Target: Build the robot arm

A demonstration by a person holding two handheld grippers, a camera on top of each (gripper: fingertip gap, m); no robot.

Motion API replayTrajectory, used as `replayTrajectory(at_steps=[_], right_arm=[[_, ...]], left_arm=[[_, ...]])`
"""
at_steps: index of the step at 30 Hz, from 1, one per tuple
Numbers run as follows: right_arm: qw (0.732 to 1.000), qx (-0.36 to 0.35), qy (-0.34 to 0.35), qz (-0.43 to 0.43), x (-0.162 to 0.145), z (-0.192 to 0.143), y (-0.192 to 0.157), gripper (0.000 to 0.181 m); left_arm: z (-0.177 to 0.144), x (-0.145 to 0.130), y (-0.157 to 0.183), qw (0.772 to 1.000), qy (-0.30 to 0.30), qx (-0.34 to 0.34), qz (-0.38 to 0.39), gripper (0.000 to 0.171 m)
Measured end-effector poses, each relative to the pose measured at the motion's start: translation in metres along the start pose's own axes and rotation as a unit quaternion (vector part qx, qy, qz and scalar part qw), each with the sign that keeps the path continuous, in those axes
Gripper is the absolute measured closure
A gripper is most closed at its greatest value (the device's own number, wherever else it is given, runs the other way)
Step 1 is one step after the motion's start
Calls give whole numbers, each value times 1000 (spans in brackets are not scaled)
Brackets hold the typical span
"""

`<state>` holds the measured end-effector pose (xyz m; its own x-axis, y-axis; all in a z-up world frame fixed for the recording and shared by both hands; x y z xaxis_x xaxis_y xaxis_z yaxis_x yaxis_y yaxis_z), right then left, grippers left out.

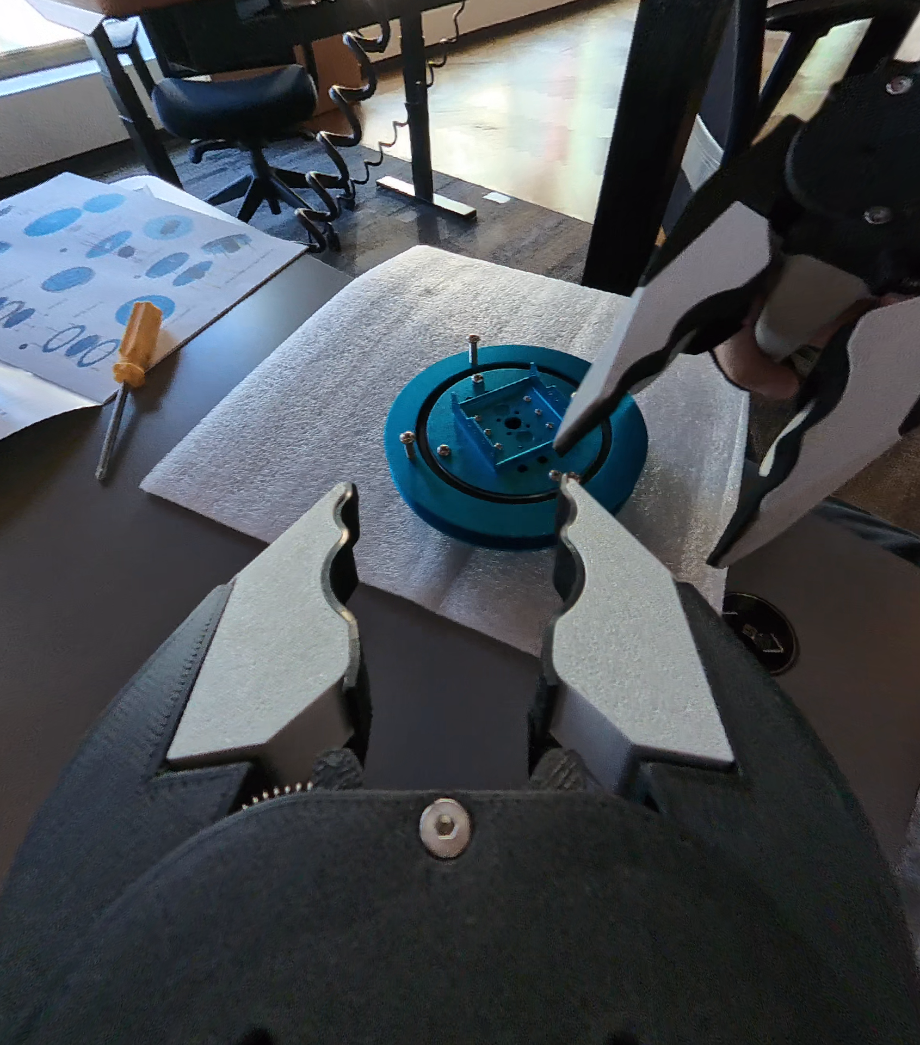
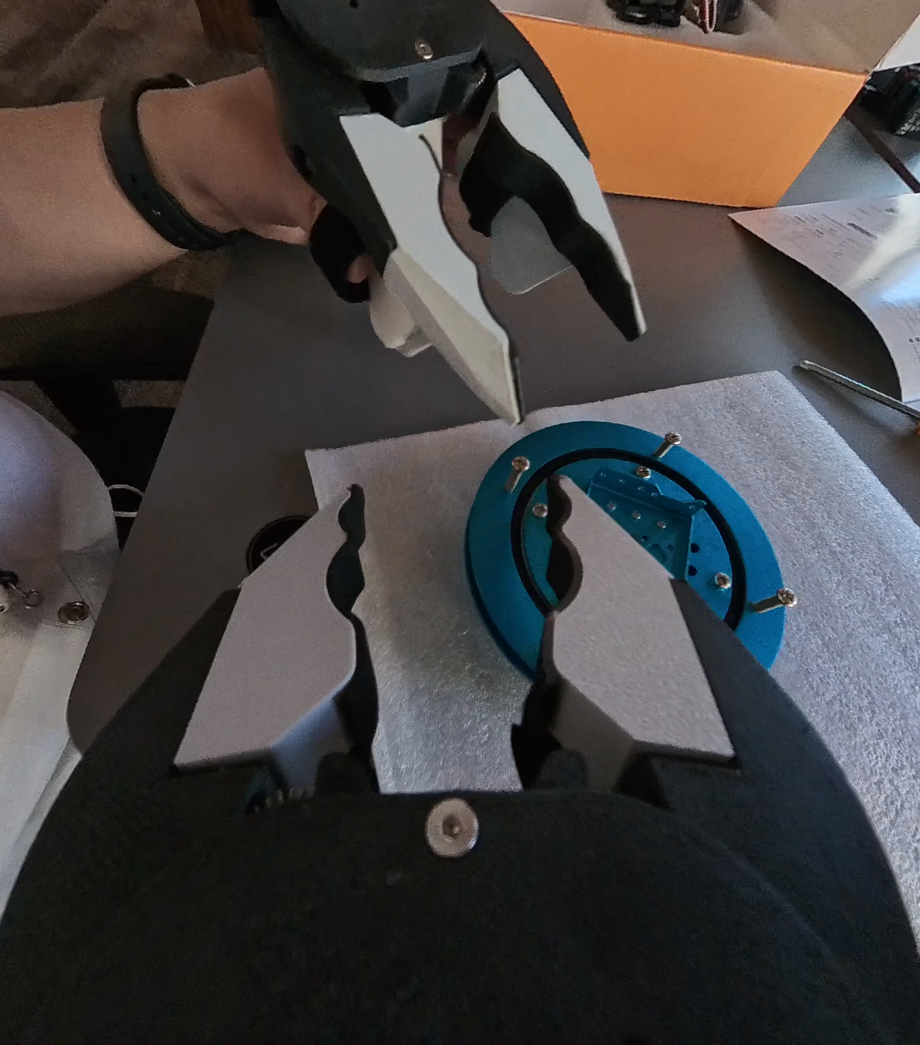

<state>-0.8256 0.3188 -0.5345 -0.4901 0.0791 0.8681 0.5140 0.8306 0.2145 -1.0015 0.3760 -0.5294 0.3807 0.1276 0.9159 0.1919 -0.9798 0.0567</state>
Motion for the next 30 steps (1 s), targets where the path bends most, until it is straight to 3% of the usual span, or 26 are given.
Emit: replayTrajectory(at_steps=[20,30], right_arm=[[1000,7,-5,-20,3,3,-7,118],[1000,-10,0,-10,2,5,-3,115]], left_arm=[[16,-4,0,1000,-14,-6,-2,91],[13,-5,2,1000,-5,-17,-5,99]])
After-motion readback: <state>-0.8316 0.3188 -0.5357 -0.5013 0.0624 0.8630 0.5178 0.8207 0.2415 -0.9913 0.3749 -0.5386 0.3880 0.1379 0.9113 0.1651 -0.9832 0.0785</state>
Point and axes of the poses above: each gripper's, where its closed fingertips meet, z out along the fingers, x out of its top, y = z × x across the jaws, the point moved 10 cm from there along -z, back along the fingers, and after that the axes turned 12 degrees about -x, right-handed, at the moved point
